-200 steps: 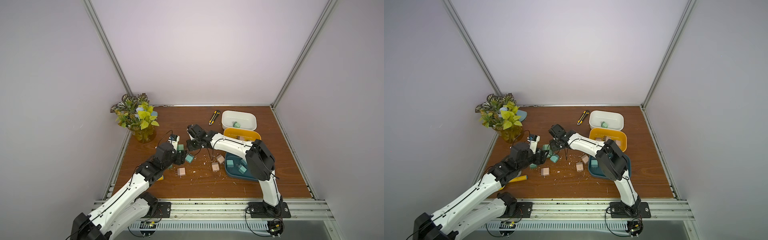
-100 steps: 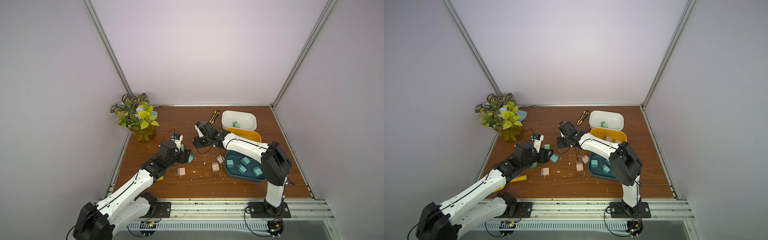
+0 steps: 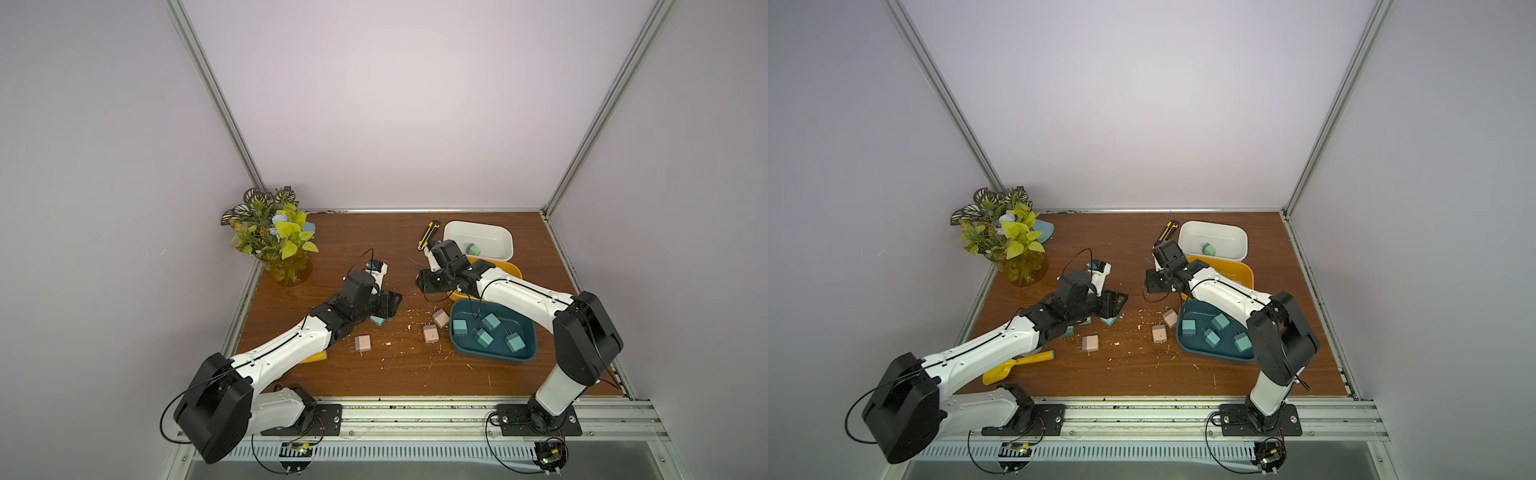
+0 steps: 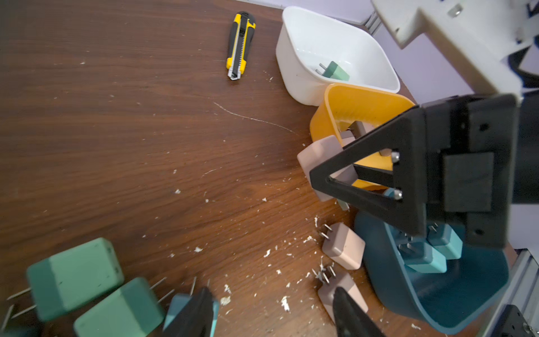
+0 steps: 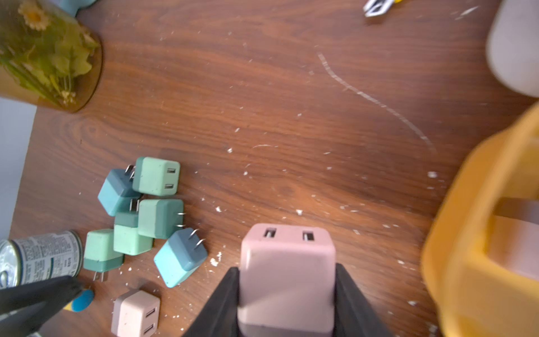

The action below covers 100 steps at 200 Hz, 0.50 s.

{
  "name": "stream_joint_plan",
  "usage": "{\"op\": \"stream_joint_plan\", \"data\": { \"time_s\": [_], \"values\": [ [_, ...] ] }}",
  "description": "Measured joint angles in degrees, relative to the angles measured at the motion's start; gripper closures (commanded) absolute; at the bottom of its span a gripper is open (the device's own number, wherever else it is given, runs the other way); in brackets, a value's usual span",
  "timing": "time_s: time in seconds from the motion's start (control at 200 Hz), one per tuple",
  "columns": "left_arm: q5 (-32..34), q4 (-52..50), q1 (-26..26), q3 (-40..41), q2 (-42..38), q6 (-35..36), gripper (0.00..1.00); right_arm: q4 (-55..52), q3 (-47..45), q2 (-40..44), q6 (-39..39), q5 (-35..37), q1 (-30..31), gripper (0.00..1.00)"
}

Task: Place the plugs by color into the storage box
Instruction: Place the plug in the storage box.

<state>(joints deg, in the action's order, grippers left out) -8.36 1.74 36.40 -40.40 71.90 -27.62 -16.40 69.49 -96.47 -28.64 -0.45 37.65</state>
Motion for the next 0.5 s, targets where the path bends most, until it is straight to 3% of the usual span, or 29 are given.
{"op": "stream_joint_plan", "data": {
  "time_s": [0.5],
  "values": [
    [-2.8,7.3,9.0,-16.5,19.7,-2.3,0.35,-2.7,-6.7,8.1,3.0,5.0,-10.9,0.62]
  ]
}}
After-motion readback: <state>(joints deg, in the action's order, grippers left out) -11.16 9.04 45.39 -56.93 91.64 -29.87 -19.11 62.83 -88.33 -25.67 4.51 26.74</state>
